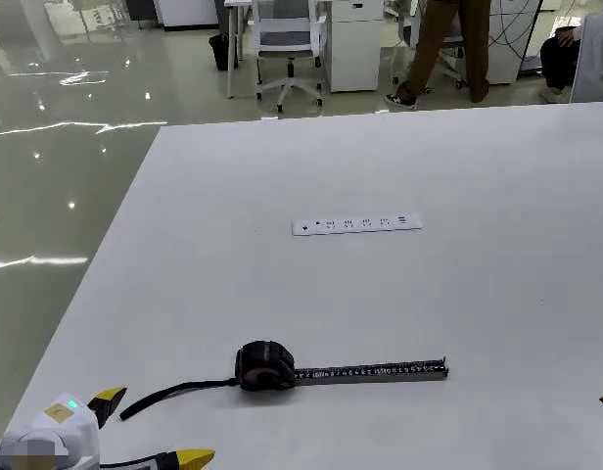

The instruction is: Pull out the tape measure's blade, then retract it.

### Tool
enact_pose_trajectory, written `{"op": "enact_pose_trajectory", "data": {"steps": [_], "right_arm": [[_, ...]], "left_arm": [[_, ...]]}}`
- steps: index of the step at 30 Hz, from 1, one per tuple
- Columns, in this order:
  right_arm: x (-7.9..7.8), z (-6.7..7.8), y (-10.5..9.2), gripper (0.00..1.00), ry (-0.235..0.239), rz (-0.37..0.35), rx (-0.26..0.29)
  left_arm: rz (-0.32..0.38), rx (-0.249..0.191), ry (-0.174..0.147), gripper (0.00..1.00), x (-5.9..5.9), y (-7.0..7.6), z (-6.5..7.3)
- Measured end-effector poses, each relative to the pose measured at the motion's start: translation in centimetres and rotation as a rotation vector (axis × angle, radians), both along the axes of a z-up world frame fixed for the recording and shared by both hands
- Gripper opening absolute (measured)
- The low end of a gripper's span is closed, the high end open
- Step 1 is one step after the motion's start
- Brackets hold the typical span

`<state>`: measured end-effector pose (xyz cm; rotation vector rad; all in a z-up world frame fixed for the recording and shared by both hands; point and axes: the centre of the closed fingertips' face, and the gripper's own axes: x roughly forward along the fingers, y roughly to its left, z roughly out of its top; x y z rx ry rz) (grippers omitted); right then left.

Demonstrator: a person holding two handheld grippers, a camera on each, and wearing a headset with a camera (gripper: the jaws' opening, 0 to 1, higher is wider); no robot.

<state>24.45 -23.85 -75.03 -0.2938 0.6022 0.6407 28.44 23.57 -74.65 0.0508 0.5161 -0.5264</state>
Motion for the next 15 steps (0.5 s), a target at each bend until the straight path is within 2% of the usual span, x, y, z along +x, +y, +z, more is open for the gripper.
{"op": "enact_pose_trajectory", "data": {"steps": [3, 5, 8, 13, 15], "right_arm": [[-0.23, 0.05, -0.05, 1.00, 0.004, 0.024, -0.021], [-0.19, 0.51, 0.04, 1.00, -0.012, 0.028, -0.022], [-0.12, 0.84, -0.17, 1.00, -0.014, 0.021, -0.027], [-0.19, 0.58, -0.56, 1.00, -0.008, 0.028, -0.042], [-0.25, 0.26, -0.79, 1.00, 0.002, 0.028, -0.042]], "left_arm": [[-0.007, 0.008, -0.014, 1.00, -0.07, -0.26, 0.43], [-0.021, 0.005, -0.018, 1.00, -0.19, -0.55, 0.58], [-0.025, 0.002, -0.006, 1.00, -0.49, -0.74, 0.67], [-0.025, 0.002, -0.014, 1.00, -0.74, -0.40, 0.30], [-0.015, 0.001, 0.003, 1.00, -0.83, -0.32, -0.09]]}}
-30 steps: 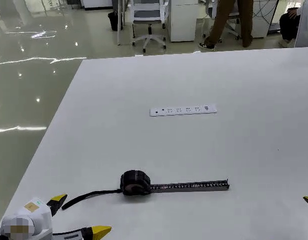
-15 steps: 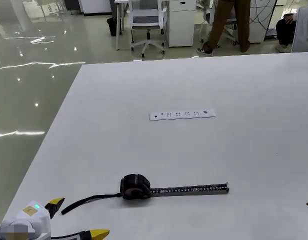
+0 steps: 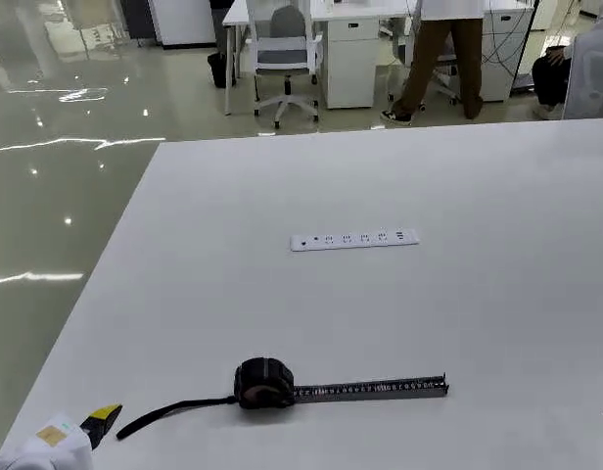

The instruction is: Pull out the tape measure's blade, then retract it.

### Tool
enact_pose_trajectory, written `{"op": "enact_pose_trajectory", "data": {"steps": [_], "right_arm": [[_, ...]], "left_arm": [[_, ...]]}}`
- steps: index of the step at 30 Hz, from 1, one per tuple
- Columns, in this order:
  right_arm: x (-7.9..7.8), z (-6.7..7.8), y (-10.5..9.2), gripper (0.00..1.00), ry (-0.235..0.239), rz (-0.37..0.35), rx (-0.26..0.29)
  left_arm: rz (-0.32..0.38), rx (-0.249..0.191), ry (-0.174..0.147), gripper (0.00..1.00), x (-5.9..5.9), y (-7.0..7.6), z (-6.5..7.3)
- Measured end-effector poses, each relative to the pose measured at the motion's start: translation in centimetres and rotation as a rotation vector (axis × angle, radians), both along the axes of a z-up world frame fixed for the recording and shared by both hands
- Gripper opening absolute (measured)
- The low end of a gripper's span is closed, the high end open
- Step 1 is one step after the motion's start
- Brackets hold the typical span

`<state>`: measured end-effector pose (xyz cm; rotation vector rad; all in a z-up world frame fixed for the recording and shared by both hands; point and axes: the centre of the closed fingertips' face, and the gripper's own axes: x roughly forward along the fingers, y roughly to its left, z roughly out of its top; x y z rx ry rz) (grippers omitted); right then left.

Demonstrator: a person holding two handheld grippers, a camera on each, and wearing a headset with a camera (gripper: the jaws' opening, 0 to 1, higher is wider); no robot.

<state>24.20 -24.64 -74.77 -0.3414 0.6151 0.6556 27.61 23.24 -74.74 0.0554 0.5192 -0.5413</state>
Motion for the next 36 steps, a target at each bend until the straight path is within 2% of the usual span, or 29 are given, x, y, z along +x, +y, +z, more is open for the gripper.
{"op": "enact_pose_trajectory", "data": {"steps": [1, 6, 13, 20, 23, 25, 26, 27, 30, 33, 36], "right_arm": [[0.0, -0.2, -0.1, 1.00, 0.008, 0.003, -0.003], [0.2, 0.0, 0.1, 1.00, 0.013, 0.021, -0.007], [0.5, 0.3, 0.4, 1.00, -0.001, 0.040, -0.005], [0.2, 0.3, 0.4, 1.00, 0.006, 0.042, -0.010], [0.3, 0.5, 0.8, 1.00, -0.001, 0.063, -0.011], [0.4, 0.5, 0.8, 1.00, 0.003, 0.072, -0.018], [0.6, 0.5, 0.9, 1.00, 0.008, 0.079, -0.018], [0.7, 0.5, 1.0, 1.00, 0.012, 0.085, -0.018], [1.1, 0.7, 1.4, 1.00, 0.017, 0.111, -0.036], [1.7, 0.8, 1.8, 1.00, 0.021, 0.148, -0.058], [2.3, 0.8, 2.3, 1.00, 0.027, 0.198, -0.083]], "left_arm": [[0.004, 0.000, 0.007, 1.00, 0.0, 0.0, 0.0], [0.001, 0.000, -0.014, 1.00, 0.4, -0.8, 1.1], [-0.017, 0.011, -0.016, 1.00, 1.2, -1.9, 1.3], [-0.021, 0.014, -0.017, 1.00, 1.3, -2.1, 1.4], [0.002, -0.009, -0.019, 1.00, 1.6, -2.0, 1.5], [0.002, -0.009, -0.012, 1.00, 1.8, -2.0, 1.4], [-0.006, 0.017, 0.027, 1.00, 1.6, -1.9, 0.6], [-0.007, 0.018, 0.035, 1.00, 1.7, -2.0, 0.5], [-0.006, 0.024, 0.045, 1.00, 2.0, -2.4, 0.2], [-0.002, 0.002, 0.047, 1.00, 2.5, -3.2, 0.4], [0.002, -0.017, 0.036, 1.00, 3.1, -4.1, 0.9]]}}
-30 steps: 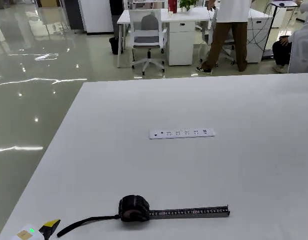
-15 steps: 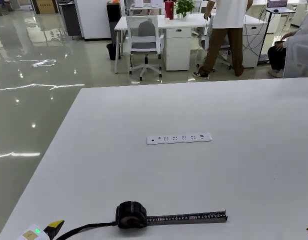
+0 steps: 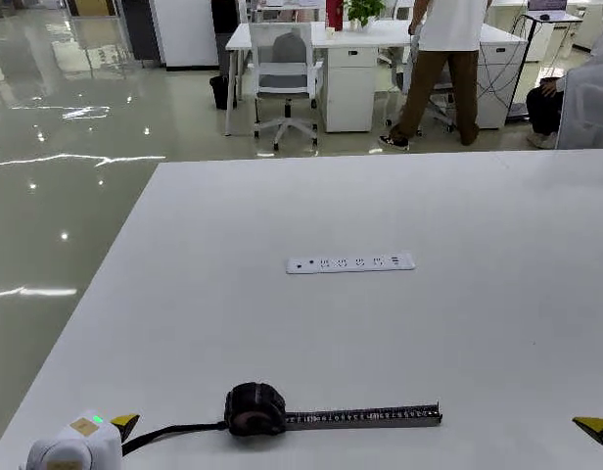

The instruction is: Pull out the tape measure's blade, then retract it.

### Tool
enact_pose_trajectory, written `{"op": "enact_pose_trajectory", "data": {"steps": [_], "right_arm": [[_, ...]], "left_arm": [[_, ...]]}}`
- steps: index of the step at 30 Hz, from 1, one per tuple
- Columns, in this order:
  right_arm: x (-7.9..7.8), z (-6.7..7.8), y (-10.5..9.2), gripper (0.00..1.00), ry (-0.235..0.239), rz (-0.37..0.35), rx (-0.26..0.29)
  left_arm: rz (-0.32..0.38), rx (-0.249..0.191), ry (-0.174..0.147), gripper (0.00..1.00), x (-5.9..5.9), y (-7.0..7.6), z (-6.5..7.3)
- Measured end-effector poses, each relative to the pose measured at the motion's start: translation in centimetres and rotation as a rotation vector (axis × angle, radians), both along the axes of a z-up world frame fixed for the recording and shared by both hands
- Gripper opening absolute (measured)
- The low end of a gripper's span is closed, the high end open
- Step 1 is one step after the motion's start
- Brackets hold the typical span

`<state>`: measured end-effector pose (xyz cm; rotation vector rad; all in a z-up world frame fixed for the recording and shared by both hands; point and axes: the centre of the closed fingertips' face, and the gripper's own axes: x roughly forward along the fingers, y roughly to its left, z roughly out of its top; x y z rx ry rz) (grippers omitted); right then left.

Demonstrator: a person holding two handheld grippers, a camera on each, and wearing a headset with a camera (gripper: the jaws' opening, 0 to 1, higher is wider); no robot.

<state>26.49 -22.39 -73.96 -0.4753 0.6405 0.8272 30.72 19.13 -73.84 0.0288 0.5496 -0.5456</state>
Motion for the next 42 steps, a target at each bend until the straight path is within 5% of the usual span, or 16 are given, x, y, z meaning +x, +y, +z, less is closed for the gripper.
{"op": "enact_pose_trajectory", "data": {"steps": [9, 20, 27, 31, 37, 42], "right_arm": [[2.6, -1.1, 0.6, 1.00, 0.051, 0.127, -0.075], [8.0, -1.4, 2.4, 1.00, 0.079, 0.285, -0.159], [10.5, -2.3, 4.8, 0.93, 0.104, 0.374, -0.182], [10.8, -3.4, 5.7, 0.86, 0.149, 0.427, -0.211], [11.3, -5.4, 6.8, 0.70, 0.212, 0.522, -0.275], [11.2, -6.9, 7.6, 0.56, 0.251, 0.556, -0.302]], "left_arm": [[0.002, 0.011, -0.008, 1.00, 2.7, -3.0, 0.1], [0.119, 0.007, -0.018, 1.00, 6.1, -4.6, -1.2], [0.178, 0.001, -0.028, 1.00, 7.2, -6.1, -1.8], [0.226, 0.008, -0.044, 1.00, 7.1, -6.6, -2.2], [0.279, -0.009, -0.095, 1.00, 5.1, -6.6, -2.6], [0.293, -0.007, -0.082, 1.00, 5.1, -6.0, -3.5]]}}
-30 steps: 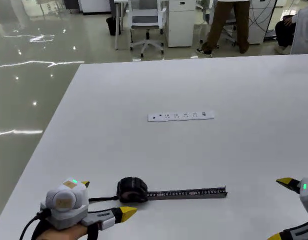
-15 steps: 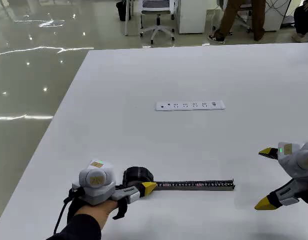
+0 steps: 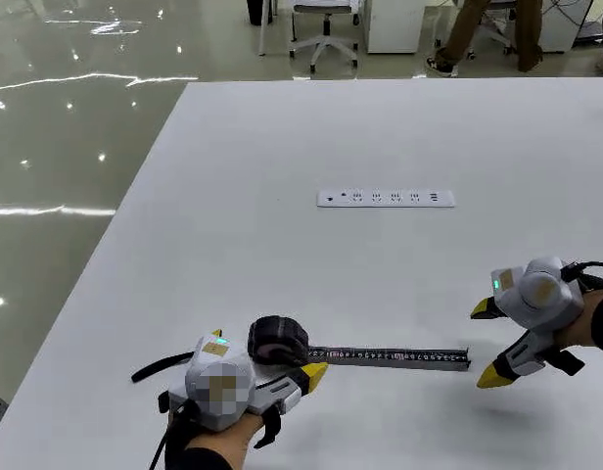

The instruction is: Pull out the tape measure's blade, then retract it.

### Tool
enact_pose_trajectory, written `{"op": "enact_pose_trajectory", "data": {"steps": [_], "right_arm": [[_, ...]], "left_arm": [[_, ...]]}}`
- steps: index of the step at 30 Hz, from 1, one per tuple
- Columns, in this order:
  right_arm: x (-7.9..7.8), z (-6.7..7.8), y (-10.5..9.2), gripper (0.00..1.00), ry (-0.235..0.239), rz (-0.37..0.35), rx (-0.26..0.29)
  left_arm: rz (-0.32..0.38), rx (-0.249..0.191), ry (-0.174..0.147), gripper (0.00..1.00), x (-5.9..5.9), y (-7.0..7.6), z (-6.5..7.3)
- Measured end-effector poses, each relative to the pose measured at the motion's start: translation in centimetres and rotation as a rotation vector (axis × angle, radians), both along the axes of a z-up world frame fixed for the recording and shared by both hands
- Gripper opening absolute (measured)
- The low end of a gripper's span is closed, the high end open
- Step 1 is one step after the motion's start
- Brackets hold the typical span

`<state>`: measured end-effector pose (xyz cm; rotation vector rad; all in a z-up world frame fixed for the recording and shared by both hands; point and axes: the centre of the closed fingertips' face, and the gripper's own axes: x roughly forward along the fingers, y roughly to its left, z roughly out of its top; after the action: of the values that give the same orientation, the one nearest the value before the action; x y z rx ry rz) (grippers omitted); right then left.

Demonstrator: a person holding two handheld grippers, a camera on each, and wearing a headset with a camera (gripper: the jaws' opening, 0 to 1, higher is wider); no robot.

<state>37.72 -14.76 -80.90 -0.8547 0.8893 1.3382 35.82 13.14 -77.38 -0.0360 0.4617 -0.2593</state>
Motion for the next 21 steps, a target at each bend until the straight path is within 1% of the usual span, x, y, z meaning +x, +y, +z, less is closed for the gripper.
{"op": "enact_pose_trajectory", "data": {"steps": [1, 3, 4, 5, 6, 7, 8, 9, 11, 13, 14, 16, 17, 19, 20, 21], "right_arm": [[0.1, -0.4, 0.0, 0.54, 0.004, -0.001, -0.004], [-0.1, -0.9, 0.2, 0.49, 0.024, -0.002, -0.015], [-0.2, -1.2, 0.2, 0.46, 0.031, -0.003, -0.022], [-0.1, -2.1, -0.1, 0.43, 0.039, -0.005, -0.038], [0.0, -2.5, -0.3, 0.40, 0.028, 0.006, -0.048], [0.1, -3.0, -0.6, 0.37, 0.015, 0.050, -0.062], [0.1, -3.1, -0.7, 0.30, 0.021, 0.042, -0.069], [0.3, -3.2, -0.8, 0.27, 0.027, 0.039, -0.073], [0.2, -3.2, -0.6, 0.24, 0.040, 0.036, -0.067], [0.4, -3.3, -0.6, 0.23, 0.039, 0.036, -0.071], [0.6, -3.3, -0.6, 0.20, 0.037, 0.036, -0.070], [0.1, -3.3, -0.4, 0.15, 0.061, 0.022, -0.065], [0.5, -3.3, -0.5, 0.13, 0.033, 0.029, -0.073], [0.4, -3.4, -0.4, 0.11, 0.027, 0.016, -0.077], [0.4, -3.5, -0.5, 0.11, 0.005, 0.029, -0.092], [0.1, -3.4, -0.3, 0.11, 0.001, 0.039, -0.101]], "left_arm": [[0.002, -0.003, -0.003, 1.00, 0.0, 0.0, -0.1], [0.022, -0.034, -0.034, 1.00, 0.2, 0.2, 0.0], [0.042, -0.059, -0.020, 1.00, 0.1, 0.2, -0.1], [0.063, -0.068, 0.007, 1.00, -0.1, 0.5, -0.5], [0.053, -0.055, -0.001, 1.00, 0.0, 0.6, -0.7], [0.048, -0.038, -0.006, 1.00, 0.0, 0.6, -0.7], [0.045, -0.030, -0.009, 1.00, 0.1, 0.6, -0.7], [0.042, -0.024, -0.014, 1.00, 0.1, 0.5, -0.7], [0.038, -0.016, -0.019, 1.00, 0.1, 0.5, -0.7], [0.035, -0.014, -0.011, 1.00, 0.1, 0.3, -0.8], [0.034, -0.015, -0.010, 1.00, 0.1, 0.2, -0.8], [0.029, -0.014, -0.004, 0.99, 0.1, 0.1, -0.9], [0.030, -0.020, 0.003, 0.99, 0.0, 0.1, -1.0], [0.036, -0.025, 0.010, 0.98, 0.0, 0.0, -1.1], [0.041, -0.030, 0.013, 0.98, 0.0, 0.0, -1.2], [0.047, -0.035, 0.013, 0.97, 0.1, 0.0, -1.2]]}}
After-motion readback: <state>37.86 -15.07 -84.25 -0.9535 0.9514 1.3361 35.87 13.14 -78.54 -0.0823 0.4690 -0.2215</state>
